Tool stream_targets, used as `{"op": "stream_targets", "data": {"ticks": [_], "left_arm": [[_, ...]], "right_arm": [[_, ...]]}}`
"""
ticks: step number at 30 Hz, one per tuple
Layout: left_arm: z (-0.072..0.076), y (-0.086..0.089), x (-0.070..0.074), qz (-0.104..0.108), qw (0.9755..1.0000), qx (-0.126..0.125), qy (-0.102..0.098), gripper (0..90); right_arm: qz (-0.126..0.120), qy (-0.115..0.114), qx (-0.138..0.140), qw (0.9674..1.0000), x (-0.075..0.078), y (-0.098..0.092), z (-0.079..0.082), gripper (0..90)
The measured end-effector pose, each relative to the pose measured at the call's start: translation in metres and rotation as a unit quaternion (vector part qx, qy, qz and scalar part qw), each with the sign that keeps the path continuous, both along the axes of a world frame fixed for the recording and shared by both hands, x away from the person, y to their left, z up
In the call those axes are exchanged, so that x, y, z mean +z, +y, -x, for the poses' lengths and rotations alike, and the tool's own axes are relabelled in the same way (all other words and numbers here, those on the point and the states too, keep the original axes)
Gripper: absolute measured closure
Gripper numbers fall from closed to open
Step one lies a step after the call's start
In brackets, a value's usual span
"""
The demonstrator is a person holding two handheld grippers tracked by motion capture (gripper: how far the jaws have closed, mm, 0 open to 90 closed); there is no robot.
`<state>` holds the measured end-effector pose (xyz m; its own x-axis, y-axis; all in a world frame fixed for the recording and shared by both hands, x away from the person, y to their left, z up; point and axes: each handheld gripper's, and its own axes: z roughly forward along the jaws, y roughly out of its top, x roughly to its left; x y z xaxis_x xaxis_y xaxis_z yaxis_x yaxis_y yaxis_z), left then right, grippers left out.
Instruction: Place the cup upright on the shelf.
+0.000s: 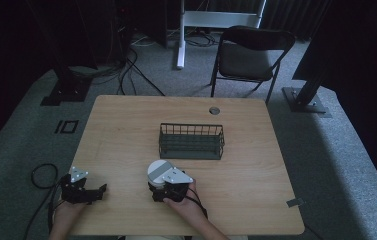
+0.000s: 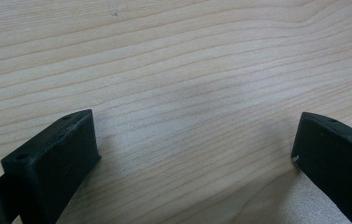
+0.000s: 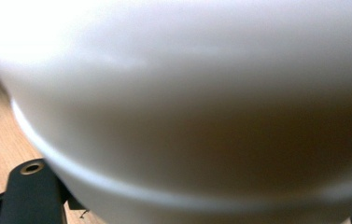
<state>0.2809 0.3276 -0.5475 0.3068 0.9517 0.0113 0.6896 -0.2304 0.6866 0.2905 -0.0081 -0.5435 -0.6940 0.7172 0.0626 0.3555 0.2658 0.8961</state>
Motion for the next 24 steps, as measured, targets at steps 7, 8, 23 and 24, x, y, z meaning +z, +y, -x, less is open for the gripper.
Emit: {"op": "stream_targets", "data": {"ticks": [7, 8, 23, 24], "left_arm": [[0.0, 0.0, 0.0, 0.0, 1.0, 0.0, 0.0, 0.6], [0.0, 0.0, 0.0, 0.0, 1.0, 0.0, 0.0, 0.6], [0.0, 0.0, 0.0, 0.0, 1.0, 0.0, 0.0, 0.6], [0.0, 0.0, 0.0, 0.0, 1.0, 0.0, 0.0, 0.6]], "right_arm": [[0.005, 0.002, 0.004, 1.0, 0.002, -0.003, 0.001, 17.6], [0.002, 0.004, 0.001, 1.0, 0.002, -0.004, 0.001, 17.6], [-0.008, 0.011, -0.005, 0.9999, 0.012, -0.014, -0.002, 17.7], [-0.009, 0.011, -0.006, 0.9999, 0.013, -0.015, -0.002, 17.8]]}}
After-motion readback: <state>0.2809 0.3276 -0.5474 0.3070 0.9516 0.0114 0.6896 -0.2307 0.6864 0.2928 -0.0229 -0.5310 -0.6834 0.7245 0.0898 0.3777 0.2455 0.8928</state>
